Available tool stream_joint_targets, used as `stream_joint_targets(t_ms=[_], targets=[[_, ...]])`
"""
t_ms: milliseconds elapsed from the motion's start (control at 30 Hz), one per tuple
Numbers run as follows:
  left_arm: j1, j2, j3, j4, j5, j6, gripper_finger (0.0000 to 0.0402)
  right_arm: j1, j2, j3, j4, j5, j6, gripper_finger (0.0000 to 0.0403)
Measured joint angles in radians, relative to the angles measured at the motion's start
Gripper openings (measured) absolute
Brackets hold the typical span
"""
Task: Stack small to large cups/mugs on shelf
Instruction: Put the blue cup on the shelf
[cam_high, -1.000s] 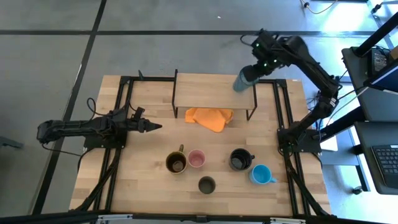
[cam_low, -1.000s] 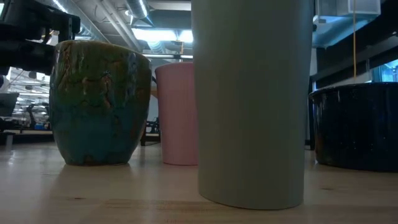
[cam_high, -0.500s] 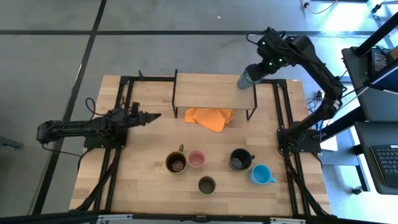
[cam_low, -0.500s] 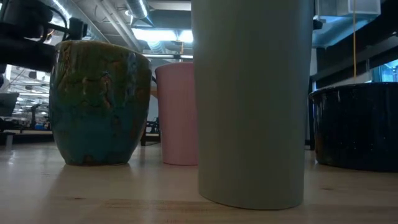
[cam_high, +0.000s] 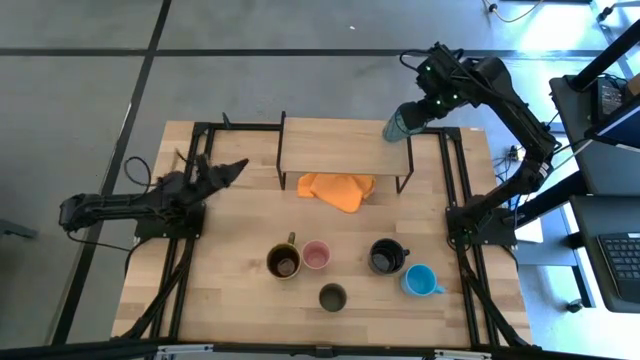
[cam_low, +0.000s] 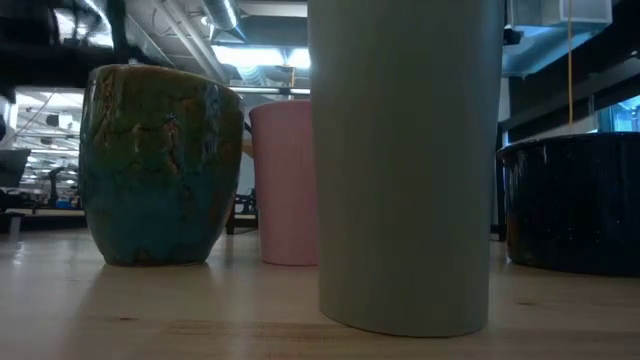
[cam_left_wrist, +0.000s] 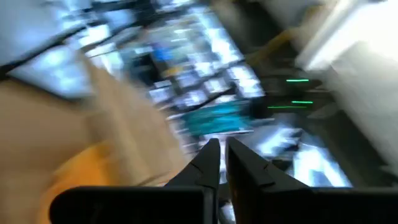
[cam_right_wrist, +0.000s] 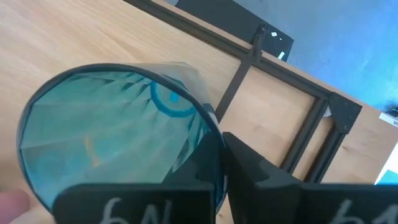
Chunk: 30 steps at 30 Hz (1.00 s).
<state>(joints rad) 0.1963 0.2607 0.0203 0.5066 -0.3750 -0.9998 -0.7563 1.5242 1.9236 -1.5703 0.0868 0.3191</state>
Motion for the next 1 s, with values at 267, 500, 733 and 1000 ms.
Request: stream_joint_targets(t_ms=[267,500,733,1000], targets=[[0.018,0.165,0.461,-0.454,0.204,0.233,0.0019,0.0,0.0,0.0,0.0,0.0,-0.01,0.0015],[0.147,0.568,0.916,-0.692,0.602,0.466,0.0019,0.0,0.0,0.0,0.0,-0.001,-0.034,0.0016],[0.281,0.899,1.194,-0.838,0.81,0.634,0.0019,0.016,0.001,0.0,0.0,-0.042,-0.018,0.0016],[0.382,1.244,1.45,-0.839,0.976,0.714,0.0019,0.046,0.001,0.0,-0.001,-0.045,-0.013,0.0016]])
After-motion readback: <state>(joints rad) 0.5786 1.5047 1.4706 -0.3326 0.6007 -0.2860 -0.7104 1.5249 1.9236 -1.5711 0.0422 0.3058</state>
